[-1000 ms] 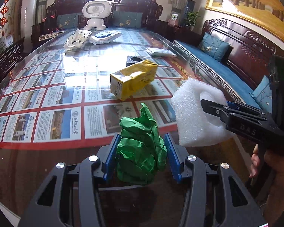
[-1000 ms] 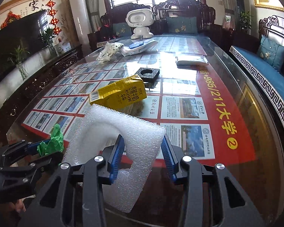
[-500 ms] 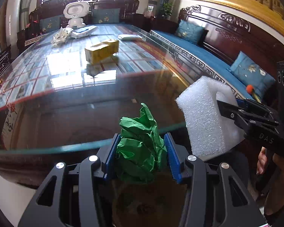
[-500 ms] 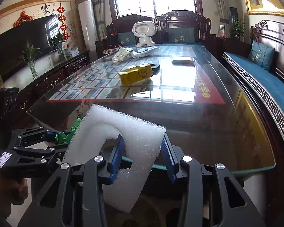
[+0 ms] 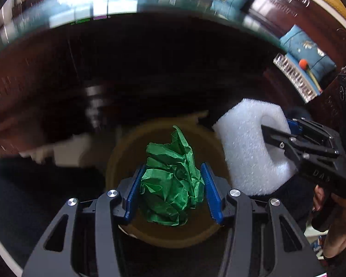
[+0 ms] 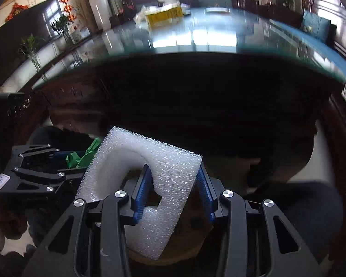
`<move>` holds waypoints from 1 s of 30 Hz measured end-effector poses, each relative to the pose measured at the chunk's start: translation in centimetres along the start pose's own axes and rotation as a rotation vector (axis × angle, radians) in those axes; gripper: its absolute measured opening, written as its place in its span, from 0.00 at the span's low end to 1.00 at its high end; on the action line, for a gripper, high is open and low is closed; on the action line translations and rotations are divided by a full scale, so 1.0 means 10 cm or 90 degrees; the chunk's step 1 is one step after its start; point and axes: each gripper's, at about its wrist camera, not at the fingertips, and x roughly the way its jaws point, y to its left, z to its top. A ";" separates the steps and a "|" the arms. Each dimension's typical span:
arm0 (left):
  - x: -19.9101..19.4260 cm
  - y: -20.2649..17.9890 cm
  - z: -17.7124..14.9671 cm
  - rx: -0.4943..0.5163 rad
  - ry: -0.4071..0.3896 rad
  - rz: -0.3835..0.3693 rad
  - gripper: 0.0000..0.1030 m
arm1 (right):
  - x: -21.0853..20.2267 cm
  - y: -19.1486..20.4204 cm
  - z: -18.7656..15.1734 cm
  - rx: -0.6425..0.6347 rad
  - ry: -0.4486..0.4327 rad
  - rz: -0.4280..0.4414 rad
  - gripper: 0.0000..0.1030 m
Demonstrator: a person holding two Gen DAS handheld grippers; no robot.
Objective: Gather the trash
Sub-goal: 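Carry the green wrapper and white foam block down over the tan bin, then open the left tool to drop the wrapper, then the right drops the foam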
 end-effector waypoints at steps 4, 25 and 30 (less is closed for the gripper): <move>0.35 0.04 -0.16 -0.010 0.057 -0.022 0.53 | 0.22 -0.05 -0.21 0.019 0.041 -0.006 0.39; 0.56 0.10 -0.03 0.006 0.094 0.018 0.85 | 0.59 -0.05 -0.26 -0.006 0.103 0.026 0.41; 0.50 0.18 -0.02 0.003 0.087 0.021 0.86 | 0.61 0.02 -0.25 -0.021 0.106 0.036 0.53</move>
